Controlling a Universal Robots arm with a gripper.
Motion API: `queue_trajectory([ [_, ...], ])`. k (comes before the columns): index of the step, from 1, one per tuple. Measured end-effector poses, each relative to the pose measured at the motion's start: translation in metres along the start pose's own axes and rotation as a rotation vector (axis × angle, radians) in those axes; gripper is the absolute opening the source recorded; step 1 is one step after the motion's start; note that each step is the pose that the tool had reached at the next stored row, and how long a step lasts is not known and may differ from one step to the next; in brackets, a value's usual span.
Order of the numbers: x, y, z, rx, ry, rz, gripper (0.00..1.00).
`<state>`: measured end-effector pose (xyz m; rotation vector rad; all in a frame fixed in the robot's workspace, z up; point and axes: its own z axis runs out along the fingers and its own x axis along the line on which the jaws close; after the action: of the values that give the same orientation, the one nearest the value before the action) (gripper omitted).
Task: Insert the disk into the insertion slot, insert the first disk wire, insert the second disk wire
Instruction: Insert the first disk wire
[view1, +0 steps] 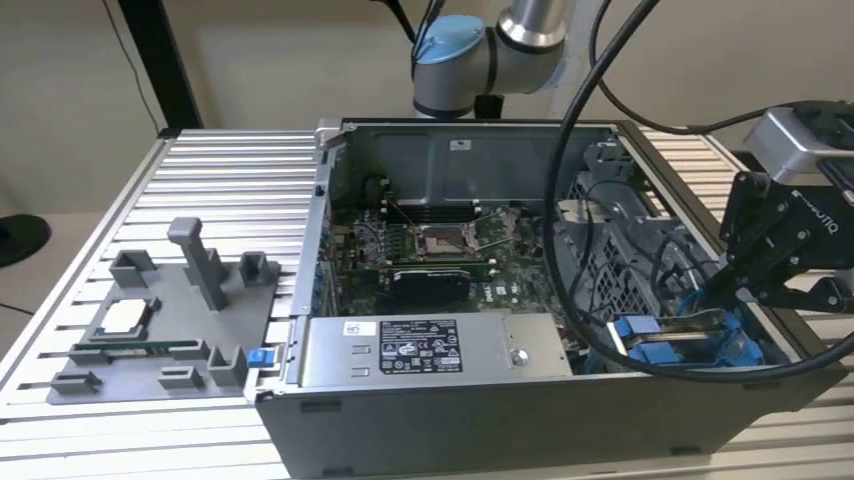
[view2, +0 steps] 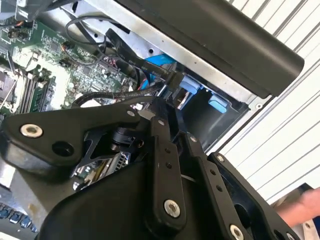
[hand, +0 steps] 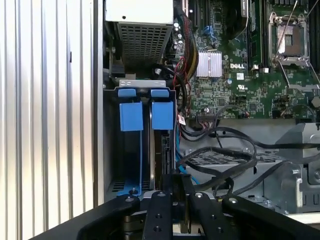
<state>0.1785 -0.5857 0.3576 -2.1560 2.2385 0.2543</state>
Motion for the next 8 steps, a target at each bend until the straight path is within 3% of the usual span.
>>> queue_trajectory([
  [8, 0.0001, -0.0003, 0.0003, -0.0039, 0.0003, 0.000, 0.00],
])
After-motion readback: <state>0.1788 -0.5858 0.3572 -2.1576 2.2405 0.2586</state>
